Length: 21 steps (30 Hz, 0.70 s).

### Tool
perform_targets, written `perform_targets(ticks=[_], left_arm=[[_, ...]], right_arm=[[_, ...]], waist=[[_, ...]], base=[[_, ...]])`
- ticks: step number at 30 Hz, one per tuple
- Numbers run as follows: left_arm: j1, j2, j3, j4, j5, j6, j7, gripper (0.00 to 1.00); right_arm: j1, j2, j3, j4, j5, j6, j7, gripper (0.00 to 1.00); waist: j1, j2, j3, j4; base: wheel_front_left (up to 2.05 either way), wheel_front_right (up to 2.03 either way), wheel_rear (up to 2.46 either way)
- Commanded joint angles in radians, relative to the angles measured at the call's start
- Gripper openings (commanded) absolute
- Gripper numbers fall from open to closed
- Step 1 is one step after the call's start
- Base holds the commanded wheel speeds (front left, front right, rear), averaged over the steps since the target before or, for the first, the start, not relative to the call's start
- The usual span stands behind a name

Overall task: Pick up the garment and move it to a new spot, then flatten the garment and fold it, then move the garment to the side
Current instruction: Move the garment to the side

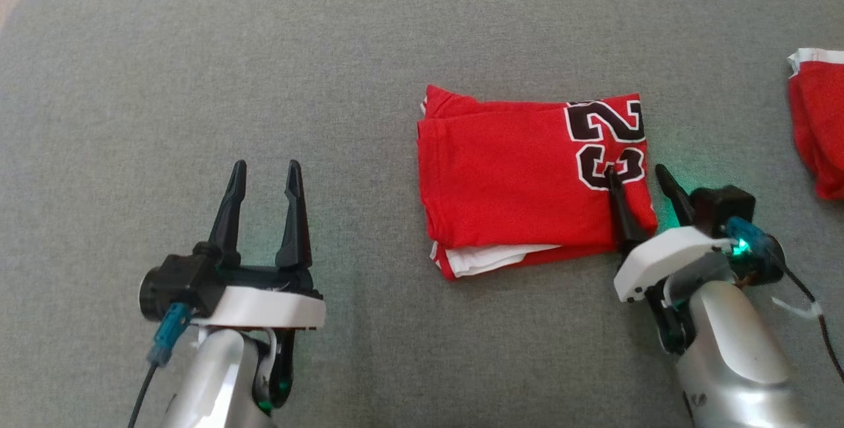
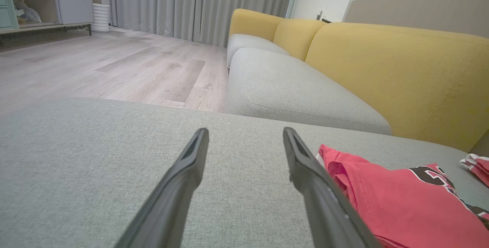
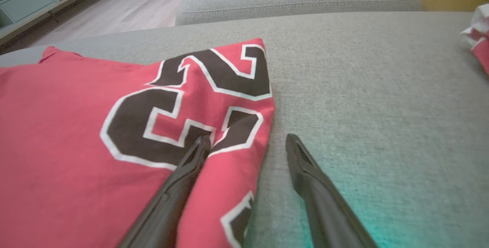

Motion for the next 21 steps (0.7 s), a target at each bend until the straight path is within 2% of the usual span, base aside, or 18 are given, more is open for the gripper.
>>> perform_targets(ticks=[1, 4, 5, 6, 13, 21], left_arm=[[-0.034, 0.004, 0.023, -0.027, -0.003, 0.006, -0.005, 1.00], [-0.034, 0.004, 0.025, -0.023, -0.001, 0.005, -0.005, 1.00], [-0.034, 0.004, 0.026, -0.022, 0.000, 0.006, -0.005, 1.00], [-0.034, 0.004, 0.027, -0.020, 0.001, 0.006, -0.005, 1.00], [-0.026, 0.004, 0.038, -0.015, 0.010, 0.001, -0.005, 1.00], [-0.017, 0.004, 0.043, -0.023, 0.011, -0.001, -0.005, 1.00]], right_arm=[[-0.028, 0.004, 0.041, -0.004, -0.004, -0.001, 0.011, 1.00], [-0.040, 0.004, 0.073, 0.044, -0.012, -0.001, 0.037, 0.99], [-0.044, 0.004, 0.085, 0.057, -0.007, -0.001, 0.045, 0.35], [-0.048, 0.002, 0.095, 0.067, -0.003, -0.001, 0.049, 0.00], [-0.071, -0.042, 0.135, 0.095, 0.009, -0.001, 0.026, 0.00], [-0.110, -0.170, 0.156, 0.016, -0.033, -0.001, 0.027, 0.00]], waist=[[-0.0001, 0.0000, -0.001, 0.001], [-0.0001, 0.0000, -0.005, 0.000], [-0.0001, 0.0000, -0.008, -0.001], [-0.0001, 0.0000, -0.011, -0.002], [-0.0001, 0.0000, -0.048, -0.032], [-0.0001, 0.0000, -0.077, -0.083]], base=[[0.00, 0.00, 0.00], [0.00, 0.00, 0.00], [0.00, 0.00, 0.00], [0.00, 0.00, 0.00], [0.00, 0.00, 0.00], [0.00, 0.00, 0.00]])
